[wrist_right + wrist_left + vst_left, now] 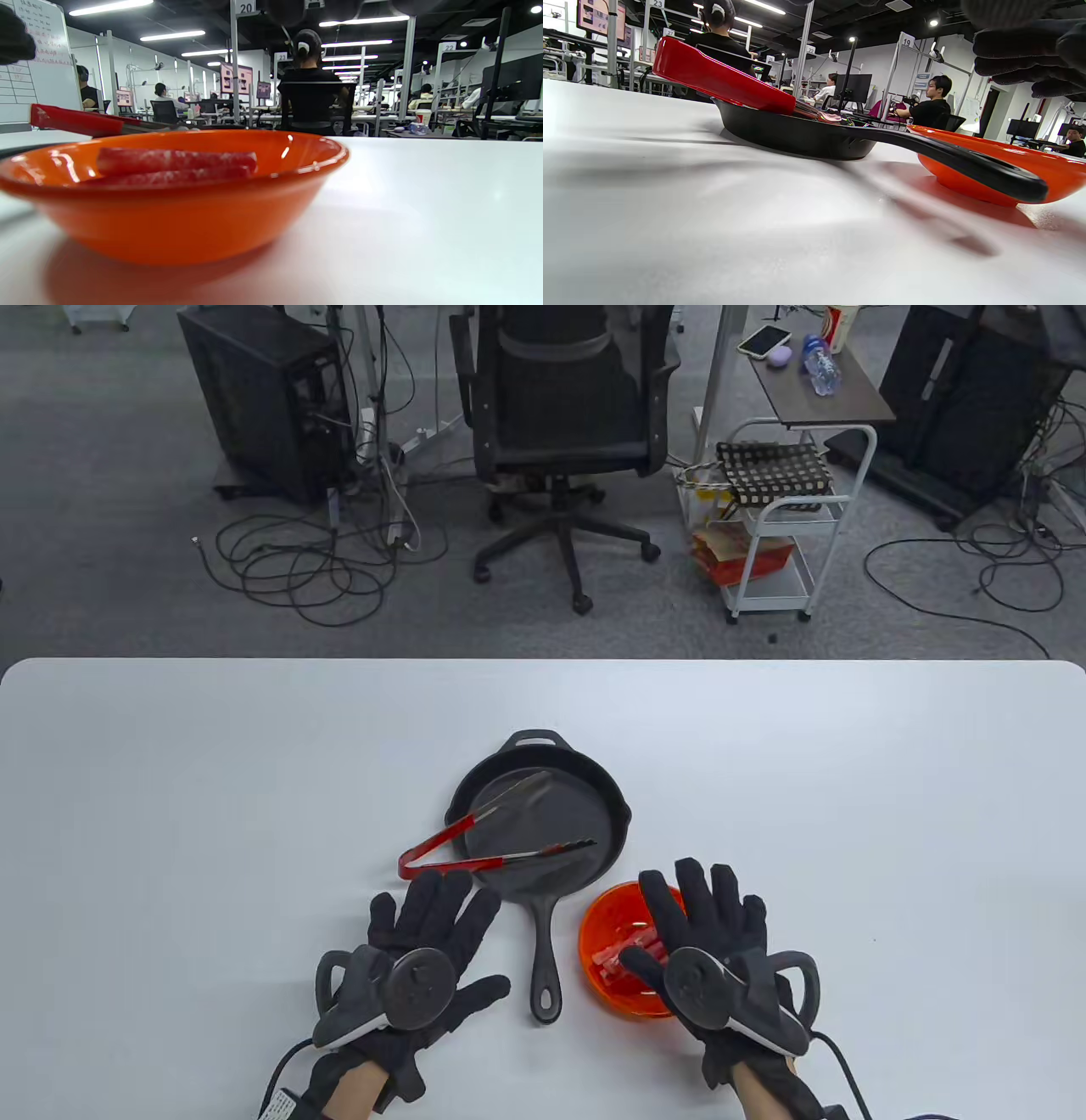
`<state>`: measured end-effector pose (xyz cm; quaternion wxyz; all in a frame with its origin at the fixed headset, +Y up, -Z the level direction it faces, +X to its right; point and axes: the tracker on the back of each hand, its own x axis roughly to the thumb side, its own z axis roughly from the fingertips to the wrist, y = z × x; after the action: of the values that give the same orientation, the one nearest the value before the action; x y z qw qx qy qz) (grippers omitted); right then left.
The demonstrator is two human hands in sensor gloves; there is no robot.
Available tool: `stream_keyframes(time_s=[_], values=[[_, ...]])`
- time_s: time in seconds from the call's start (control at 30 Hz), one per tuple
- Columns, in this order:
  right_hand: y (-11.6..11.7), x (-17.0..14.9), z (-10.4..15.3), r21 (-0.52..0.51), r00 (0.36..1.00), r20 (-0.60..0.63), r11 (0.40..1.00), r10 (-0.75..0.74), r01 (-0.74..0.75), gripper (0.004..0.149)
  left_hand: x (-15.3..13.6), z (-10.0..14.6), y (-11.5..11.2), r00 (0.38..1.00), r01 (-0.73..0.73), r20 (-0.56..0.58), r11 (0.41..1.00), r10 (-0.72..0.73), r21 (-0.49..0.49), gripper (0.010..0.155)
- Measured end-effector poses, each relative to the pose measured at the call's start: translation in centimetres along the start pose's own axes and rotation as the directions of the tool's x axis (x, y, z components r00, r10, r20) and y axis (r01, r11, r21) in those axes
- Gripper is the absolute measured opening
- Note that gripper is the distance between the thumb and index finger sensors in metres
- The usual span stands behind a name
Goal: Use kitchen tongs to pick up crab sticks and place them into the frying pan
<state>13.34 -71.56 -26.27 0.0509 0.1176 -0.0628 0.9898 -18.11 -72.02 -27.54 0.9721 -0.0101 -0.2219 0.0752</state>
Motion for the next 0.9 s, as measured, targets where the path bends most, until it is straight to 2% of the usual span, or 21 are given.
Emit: stream_keyframes(time_s=[0.9], values=[[-0.02,0.14,-0.02,0.004,1.000,0.009,1.000,-0.004,0.003,0.080,0.06,0.07,0.01,1.000,-0.004,-0.007,1.000,0.004,0.008,0.090]])
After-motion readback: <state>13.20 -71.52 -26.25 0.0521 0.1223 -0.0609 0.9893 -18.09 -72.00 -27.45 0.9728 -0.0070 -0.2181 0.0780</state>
